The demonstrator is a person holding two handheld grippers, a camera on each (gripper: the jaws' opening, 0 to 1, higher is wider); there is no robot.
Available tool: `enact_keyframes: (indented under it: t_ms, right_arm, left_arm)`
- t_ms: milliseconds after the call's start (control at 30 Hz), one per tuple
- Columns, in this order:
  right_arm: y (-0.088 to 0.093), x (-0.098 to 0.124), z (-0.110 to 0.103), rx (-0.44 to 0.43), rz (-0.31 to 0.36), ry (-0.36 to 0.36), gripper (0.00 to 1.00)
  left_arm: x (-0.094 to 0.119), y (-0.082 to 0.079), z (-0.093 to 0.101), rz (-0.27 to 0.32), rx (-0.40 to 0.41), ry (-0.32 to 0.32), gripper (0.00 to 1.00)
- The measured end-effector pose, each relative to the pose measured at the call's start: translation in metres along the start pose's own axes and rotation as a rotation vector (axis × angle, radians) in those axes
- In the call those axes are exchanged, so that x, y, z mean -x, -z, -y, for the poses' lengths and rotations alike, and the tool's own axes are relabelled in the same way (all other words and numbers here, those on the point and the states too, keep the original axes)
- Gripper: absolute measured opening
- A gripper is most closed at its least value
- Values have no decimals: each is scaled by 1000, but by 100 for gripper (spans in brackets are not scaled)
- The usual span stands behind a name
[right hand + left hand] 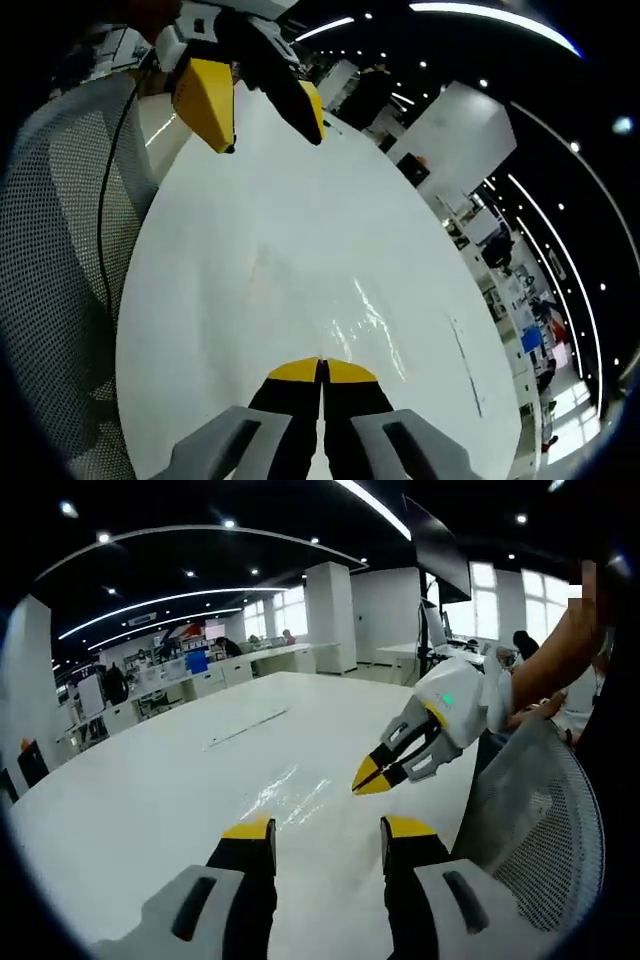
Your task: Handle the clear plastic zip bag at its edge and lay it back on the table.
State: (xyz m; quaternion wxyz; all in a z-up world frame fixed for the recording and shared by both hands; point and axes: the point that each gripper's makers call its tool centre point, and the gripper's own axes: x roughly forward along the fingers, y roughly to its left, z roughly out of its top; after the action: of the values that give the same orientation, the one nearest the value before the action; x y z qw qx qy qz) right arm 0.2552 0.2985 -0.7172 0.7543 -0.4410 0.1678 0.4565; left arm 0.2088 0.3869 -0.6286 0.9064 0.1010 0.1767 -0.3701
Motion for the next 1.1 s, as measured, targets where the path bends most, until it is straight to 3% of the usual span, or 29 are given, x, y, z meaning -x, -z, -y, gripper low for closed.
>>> enact_keyframes:
  t_ms: [267,433,567,700,833,933,1100]
  right_arm:
    - [5,-12,-13,-24,-11,-42,0]
    - [12,-20,-25,-32,-31,-78,6]
    - [15,-23,-32,-64,-35,-96,14]
    - [10,-14,-29,-255,-8,-103,32]
    - [6,-8,-21,-349,32,-79,43]
    - [11,-9,-21,-380,45,-74,53]
    - [12,9,-21,-431,68,-66,62]
  left_arm:
    - [2,10,1,-35,-46,-5,41]
    - [-1,13,3,-48,-67,6,42]
    - [-3,15,3,-60,-92,12,43]
    - [-5,17,-2,-52,-96,8,44]
    - [-6,20,-8,-47,-84,-2,46]
    - [-6,24,-9,-49,-79,1,47]
    - [-6,31,-7,-59,-54,21,52]
